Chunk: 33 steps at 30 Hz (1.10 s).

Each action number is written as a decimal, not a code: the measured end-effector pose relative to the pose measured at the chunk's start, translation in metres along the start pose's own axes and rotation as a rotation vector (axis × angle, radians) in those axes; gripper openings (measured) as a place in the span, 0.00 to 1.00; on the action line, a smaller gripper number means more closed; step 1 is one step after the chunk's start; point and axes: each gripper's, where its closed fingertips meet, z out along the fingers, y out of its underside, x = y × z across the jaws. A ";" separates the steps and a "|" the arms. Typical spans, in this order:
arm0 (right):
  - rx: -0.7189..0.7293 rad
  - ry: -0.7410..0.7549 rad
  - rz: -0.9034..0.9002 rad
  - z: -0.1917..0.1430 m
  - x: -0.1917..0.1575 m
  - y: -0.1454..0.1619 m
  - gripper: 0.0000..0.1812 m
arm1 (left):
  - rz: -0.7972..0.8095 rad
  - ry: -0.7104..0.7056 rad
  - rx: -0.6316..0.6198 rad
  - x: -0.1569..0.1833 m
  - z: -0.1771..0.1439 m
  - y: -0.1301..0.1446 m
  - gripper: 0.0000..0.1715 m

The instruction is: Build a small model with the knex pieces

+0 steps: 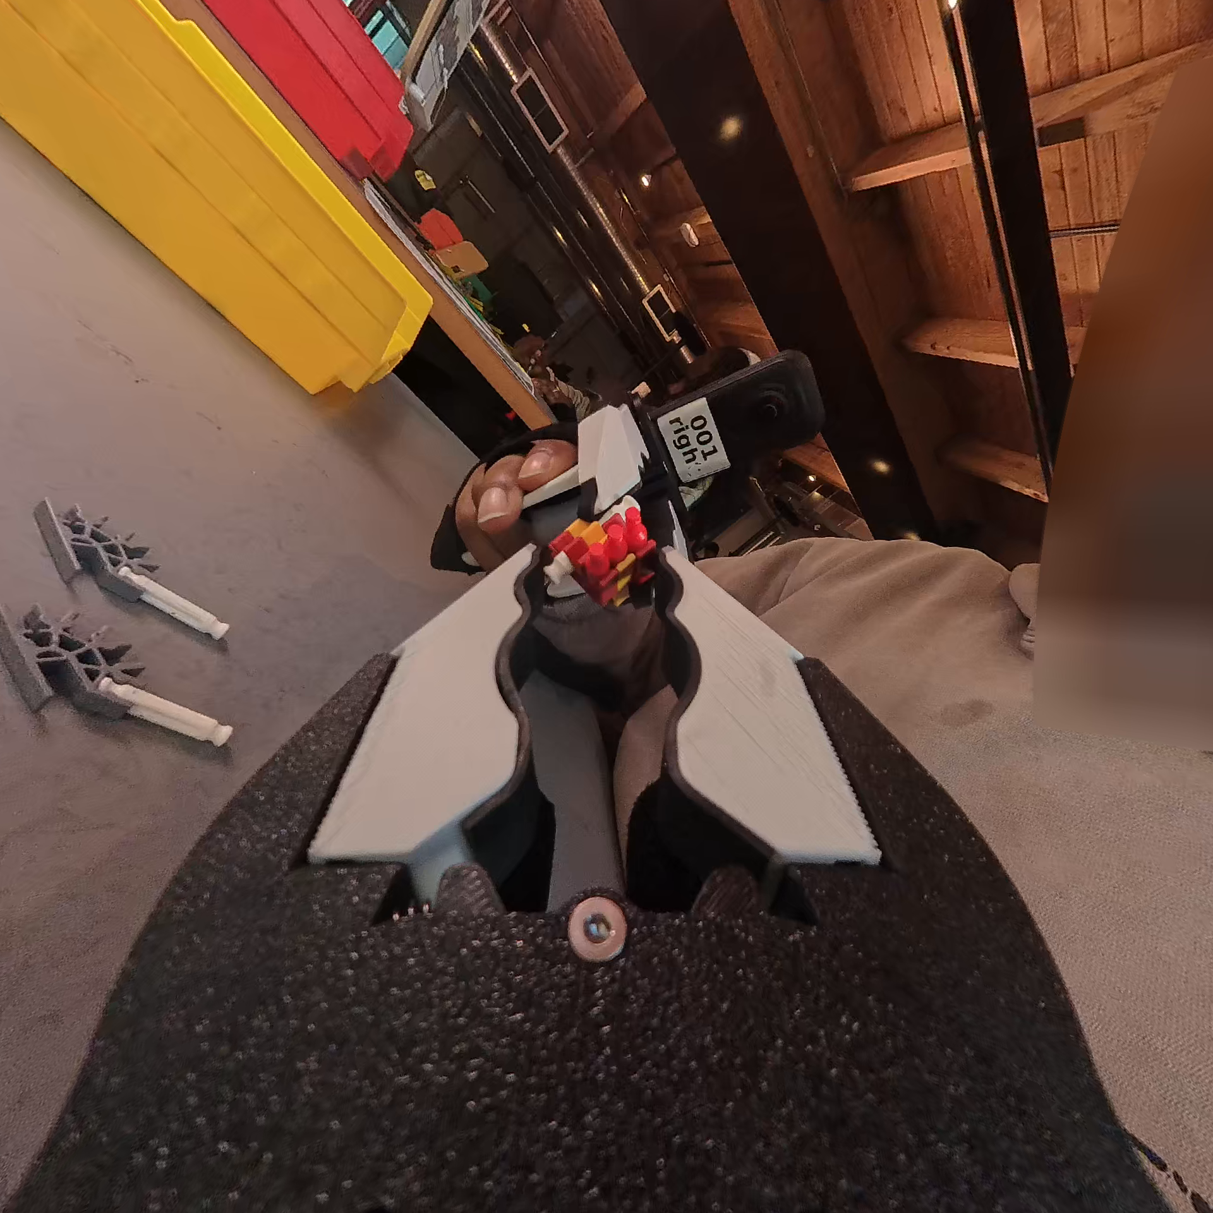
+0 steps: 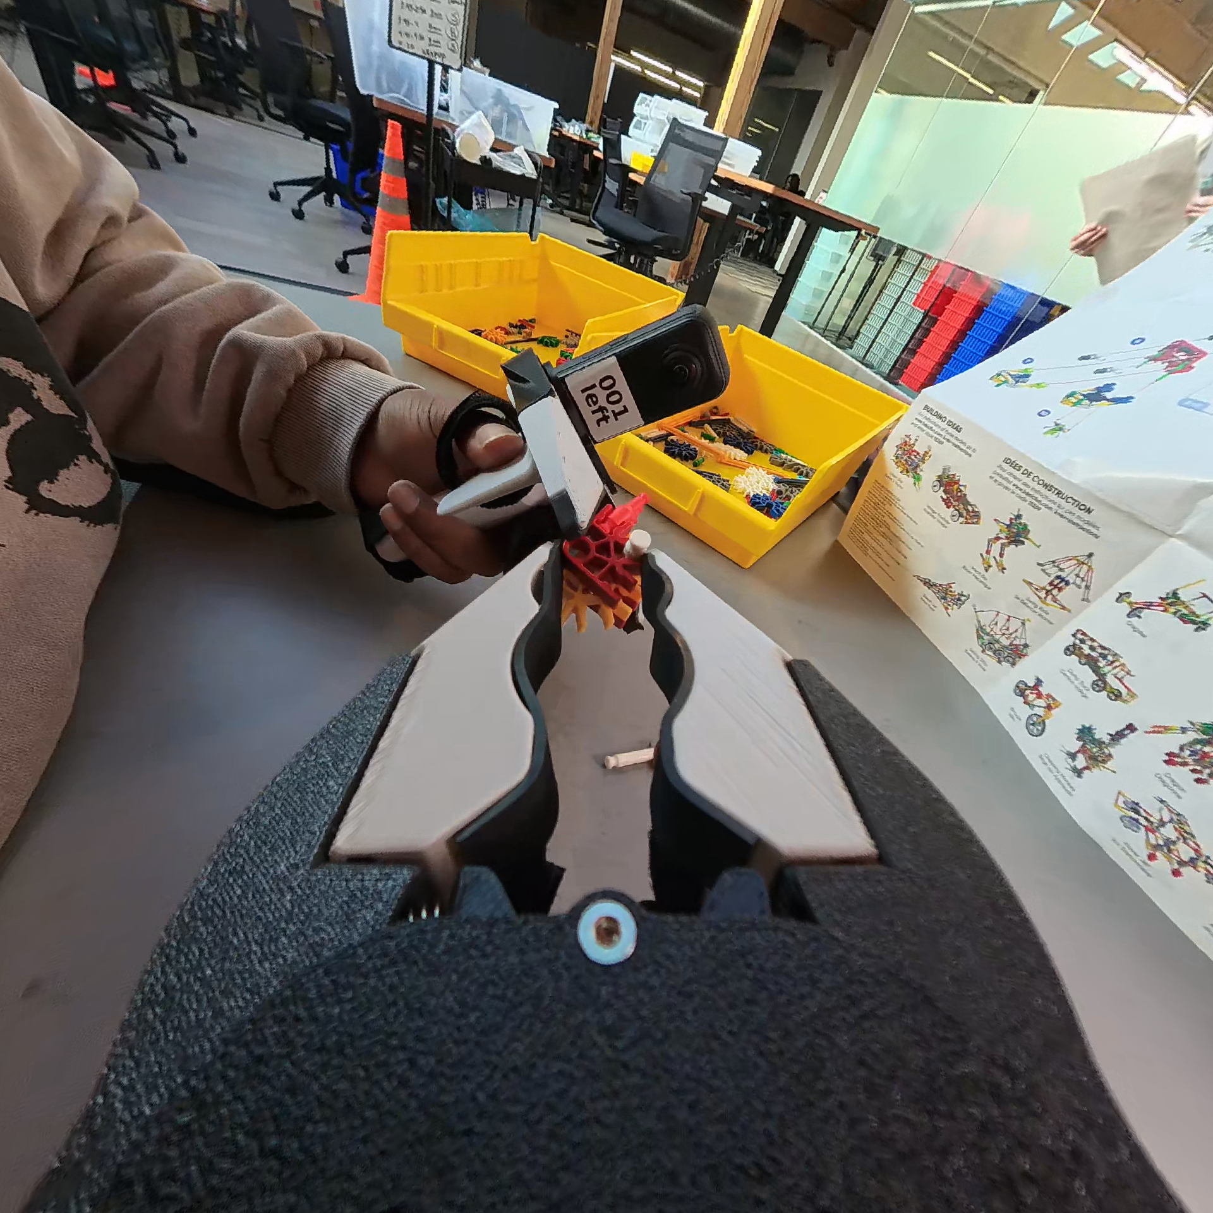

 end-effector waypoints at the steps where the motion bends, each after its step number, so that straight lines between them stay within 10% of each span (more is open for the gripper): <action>1: -0.002 0.005 -0.013 0.001 0.000 0.000 0.11 | -0.001 0.004 0.001 0.000 -0.001 0.000 0.19; 14: -0.048 0.123 -0.202 0.000 0.005 0.003 0.12 | 0.054 -0.073 0.006 -0.005 -0.003 -0.003 0.18; 33: 0.072 -0.018 -0.007 -0.003 -0.012 -0.015 0.14 | 0.056 0.120 -0.042 0.021 0.002 0.004 0.17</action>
